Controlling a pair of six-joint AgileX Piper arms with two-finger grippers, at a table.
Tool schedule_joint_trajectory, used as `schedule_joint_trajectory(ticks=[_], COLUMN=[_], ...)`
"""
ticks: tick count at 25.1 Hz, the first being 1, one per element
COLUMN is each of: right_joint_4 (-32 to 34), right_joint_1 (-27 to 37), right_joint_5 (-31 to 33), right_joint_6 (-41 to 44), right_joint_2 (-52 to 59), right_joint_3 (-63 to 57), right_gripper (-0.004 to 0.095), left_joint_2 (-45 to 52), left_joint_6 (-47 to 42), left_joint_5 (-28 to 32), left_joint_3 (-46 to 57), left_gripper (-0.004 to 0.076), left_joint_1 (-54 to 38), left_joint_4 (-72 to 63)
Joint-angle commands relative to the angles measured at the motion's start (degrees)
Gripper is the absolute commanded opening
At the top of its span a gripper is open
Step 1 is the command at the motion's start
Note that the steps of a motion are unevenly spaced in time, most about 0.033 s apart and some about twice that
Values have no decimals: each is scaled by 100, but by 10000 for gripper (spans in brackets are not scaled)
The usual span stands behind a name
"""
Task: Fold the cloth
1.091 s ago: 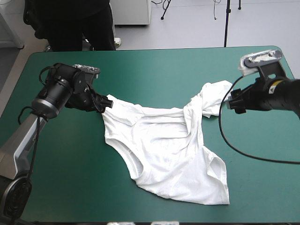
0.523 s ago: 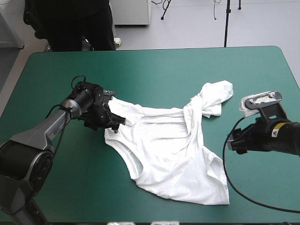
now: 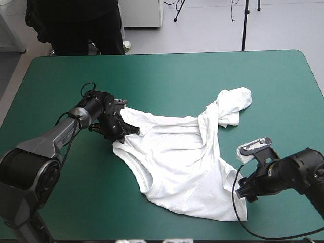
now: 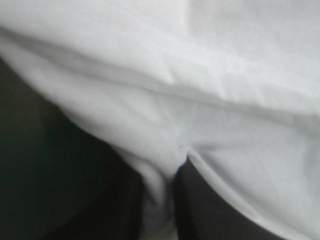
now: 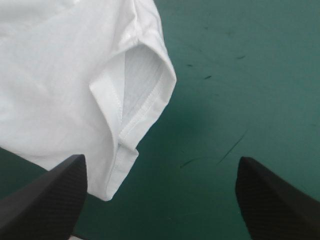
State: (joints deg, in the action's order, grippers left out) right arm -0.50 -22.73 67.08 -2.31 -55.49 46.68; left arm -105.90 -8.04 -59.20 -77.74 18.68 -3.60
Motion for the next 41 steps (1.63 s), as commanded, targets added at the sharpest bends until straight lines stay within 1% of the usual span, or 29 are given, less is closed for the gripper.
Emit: schedule_joint_trajectory(ticks=[1, 5, 8, 10, 11, 15, 17, 18, 20, 26, 28, 31, 35, 41], right_joint_4=[-251, -707, -794, -794, -798, -1095, -1095, -1115, -1136, -1334, -1308, -1195, -1171, -760], right_joint_1=[-24, -24, -24, -24, -24, -24, -24, -24, -24, -24, -24, -24, -24, -24], right_joint_5=[-712, -1046, -1086, -1192, -1192, -1172, -1172, -1172, -1172, -1412, -1515, -1437, -1031, -228], right_joint_6=[-183, -358, -452, -503, -503, -503, -503, -503, -503, -552, -530, -530, -530, -384], right_joint_2=[-164, -403, -601, -869, -948, -1301, -1430, -1483, -1525, -1538, -1538, -1521, -1446, -1229], right_joint_3=[-437, -766, -815, -815, -815, -815, -815, -815, -855, -1389, -1517, -1323, -644, 1027], right_gripper=[764, 764, 740, 680, 667, 554, 472, 404, 320, -20, -13, -13, -13, -13], left_joint_2=[262, 262, 262, 262, 262, 262, 262, 262, 262, 262, 262, 333, 649, 1379], left_joint_6=[-5, 30, 30, 19, 19, -15, -28, -28, -28, -28, -28, 16, 82, 189], left_joint_5=[198, 234, 260, 320, 346, 389, 402, 402, 419, 518, 543, 385, 252, 5], left_joint_3=[-112, -112, -112, -112, -112, -112, -112, -112, -112, -112, -124, -217, -359, -456], left_gripper=[-4, -9, -9, -9, -9, -9, -9, -9, -9, -9, -9, -9, -9, -9], left_joint_1=[16, 16, 16, 16, 16, 16, 16, 16, 16, 16, 16, 16, 16, 16], left_joint_4=[19, 19, 19, 19, 9, 9, -7, -7, -7, -7, -7, -7, 33, 23])
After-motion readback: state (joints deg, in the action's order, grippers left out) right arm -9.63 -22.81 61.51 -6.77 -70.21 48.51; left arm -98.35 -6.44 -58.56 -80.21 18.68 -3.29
